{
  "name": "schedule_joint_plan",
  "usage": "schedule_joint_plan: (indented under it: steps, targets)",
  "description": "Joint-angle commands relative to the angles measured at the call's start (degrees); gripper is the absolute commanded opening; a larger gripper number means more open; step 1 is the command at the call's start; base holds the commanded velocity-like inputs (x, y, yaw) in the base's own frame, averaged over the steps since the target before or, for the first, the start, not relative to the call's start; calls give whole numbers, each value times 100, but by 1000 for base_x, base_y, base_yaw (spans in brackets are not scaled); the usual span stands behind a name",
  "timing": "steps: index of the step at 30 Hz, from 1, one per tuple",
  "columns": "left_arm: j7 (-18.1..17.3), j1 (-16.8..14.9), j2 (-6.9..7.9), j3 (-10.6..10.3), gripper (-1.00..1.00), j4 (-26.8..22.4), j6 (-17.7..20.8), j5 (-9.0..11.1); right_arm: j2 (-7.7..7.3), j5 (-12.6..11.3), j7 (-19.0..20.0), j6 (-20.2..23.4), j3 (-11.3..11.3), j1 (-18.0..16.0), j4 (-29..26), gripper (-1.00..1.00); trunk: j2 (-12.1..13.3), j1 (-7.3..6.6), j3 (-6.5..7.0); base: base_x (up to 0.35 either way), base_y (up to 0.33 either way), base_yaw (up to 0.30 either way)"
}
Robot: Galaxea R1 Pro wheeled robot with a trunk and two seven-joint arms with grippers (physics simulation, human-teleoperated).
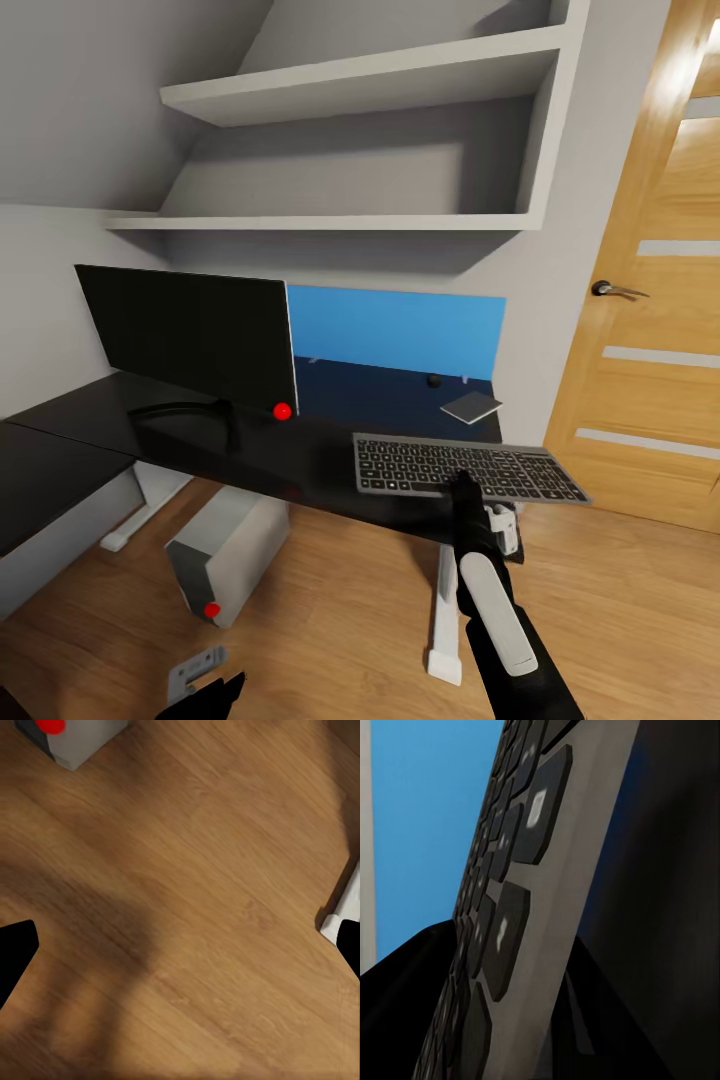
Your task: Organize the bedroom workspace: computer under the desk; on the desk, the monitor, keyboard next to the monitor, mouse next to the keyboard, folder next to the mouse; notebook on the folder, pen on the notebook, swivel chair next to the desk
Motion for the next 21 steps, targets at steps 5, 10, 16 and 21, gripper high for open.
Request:
schedule_joint_plan:
  steps: [5, 10, 16, 21]
  targets:
    - [47, -2, -9, -19, 100, -4, 17, 59, 0, -32, -7, -44, 0, -4, 6, -100, -3, 0, -6, 67, 294, 0]
    - [47, -2, -18, -19, 100, -3, 17, 59, 0, -34, -4, -330, 2, -4, 42, -100, -3, 0, -6, 59, 62, -132]
    - [47, -2, -19, -19, 100, -3, 17, 59, 0, -36, -10, -381, 0, -4, 45, -100, -3, 0, -6, 2, 2, -256]
    - [47, -2, -19, -19, 100, -3, 17, 59, 0, -36, -7, -386, 11, -4, 80, -100, -3, 0, -6, 0, 0, -257]
